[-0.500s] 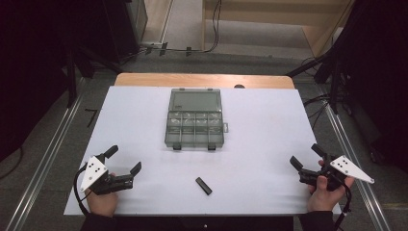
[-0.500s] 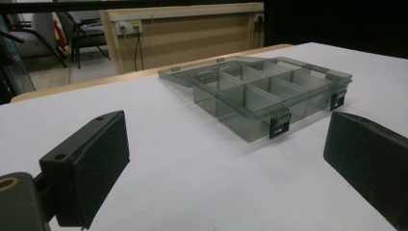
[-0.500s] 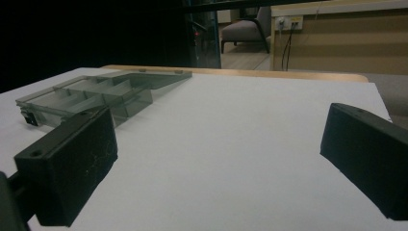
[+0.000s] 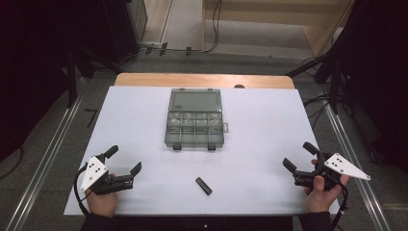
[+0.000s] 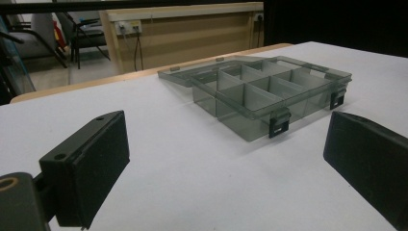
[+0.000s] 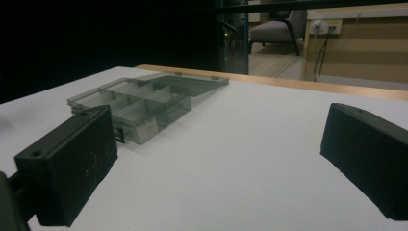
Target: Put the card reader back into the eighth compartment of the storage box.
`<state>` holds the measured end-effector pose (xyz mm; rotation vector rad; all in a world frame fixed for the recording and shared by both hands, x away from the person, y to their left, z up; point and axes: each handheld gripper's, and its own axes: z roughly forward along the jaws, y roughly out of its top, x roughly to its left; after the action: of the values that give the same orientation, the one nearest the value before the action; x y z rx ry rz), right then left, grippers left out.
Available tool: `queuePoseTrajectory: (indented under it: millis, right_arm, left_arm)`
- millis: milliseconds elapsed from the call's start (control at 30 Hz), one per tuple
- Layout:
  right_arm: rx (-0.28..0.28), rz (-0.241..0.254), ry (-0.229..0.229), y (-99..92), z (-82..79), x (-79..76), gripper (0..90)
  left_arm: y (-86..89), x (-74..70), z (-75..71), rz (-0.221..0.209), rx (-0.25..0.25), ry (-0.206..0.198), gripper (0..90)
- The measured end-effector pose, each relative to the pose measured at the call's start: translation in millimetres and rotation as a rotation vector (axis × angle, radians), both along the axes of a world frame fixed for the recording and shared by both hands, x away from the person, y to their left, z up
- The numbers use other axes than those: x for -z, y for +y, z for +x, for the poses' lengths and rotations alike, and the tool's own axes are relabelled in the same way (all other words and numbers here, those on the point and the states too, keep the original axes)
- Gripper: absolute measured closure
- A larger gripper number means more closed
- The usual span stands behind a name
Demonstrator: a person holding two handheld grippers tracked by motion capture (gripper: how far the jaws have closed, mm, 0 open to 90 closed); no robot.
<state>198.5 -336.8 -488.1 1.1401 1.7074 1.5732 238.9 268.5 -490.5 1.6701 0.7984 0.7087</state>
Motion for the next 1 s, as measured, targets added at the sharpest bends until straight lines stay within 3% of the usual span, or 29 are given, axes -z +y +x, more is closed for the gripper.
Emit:
queuePoseTrajectory:
  millis: [367,667,1000]
  right_arm:
    - [-0.072,-0.053,-0.012,31.7,-1.0,-13.4,0.0]
    - [-0.115,-0.06,-0.014,50.1,-1.1,-19.7,0.0]
    - [-0.171,-0.064,0.016,77.6,3.1,-25.4,0.0]
  left_arm:
    - [0.0,0.0,0.0,0.0,0.0,0.0,2.3]
    - [-0.1,0.0,0.0,0.001,0.0,-0.001,2.3]
    - [-0.1,0.0,0.2,0.001,0.002,-0.001,2.3]
